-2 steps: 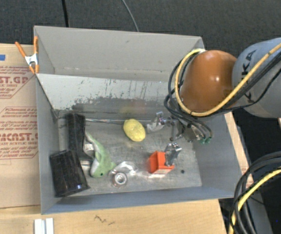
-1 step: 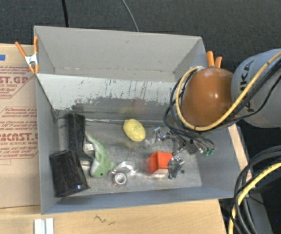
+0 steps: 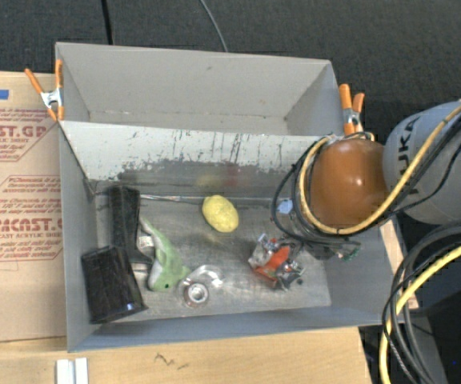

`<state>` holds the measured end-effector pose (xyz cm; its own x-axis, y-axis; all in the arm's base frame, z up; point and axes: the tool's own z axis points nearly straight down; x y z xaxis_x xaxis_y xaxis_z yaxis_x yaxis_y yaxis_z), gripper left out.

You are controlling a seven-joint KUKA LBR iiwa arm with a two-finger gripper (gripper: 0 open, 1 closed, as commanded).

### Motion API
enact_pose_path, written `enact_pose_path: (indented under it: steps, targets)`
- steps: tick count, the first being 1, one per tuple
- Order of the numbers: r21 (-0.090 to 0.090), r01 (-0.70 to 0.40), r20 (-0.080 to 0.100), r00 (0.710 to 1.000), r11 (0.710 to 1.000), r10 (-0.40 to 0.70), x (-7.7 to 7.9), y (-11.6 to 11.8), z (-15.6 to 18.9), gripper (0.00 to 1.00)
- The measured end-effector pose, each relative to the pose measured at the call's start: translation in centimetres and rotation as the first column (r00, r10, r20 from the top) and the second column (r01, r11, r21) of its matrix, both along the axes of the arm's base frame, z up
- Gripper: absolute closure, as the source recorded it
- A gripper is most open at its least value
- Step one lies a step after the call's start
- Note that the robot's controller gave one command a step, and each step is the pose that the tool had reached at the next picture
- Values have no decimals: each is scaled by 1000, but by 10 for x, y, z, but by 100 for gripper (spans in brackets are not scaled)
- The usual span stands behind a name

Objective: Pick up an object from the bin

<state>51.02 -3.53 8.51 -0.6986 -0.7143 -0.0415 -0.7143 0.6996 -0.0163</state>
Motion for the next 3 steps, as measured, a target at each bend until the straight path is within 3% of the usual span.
enact_pose_path:
  steps: [1, 2, 3]
  targets:
    - [-16, 8, -36, 999, 1000, -8, -12, -12, -14, 0]
    - [-15, 8, -36, 999, 1000, -9, -12, -12, -14, 0]
    - [-16, 40, -42, 998, 999, -41, 38, -30, -9, 0]
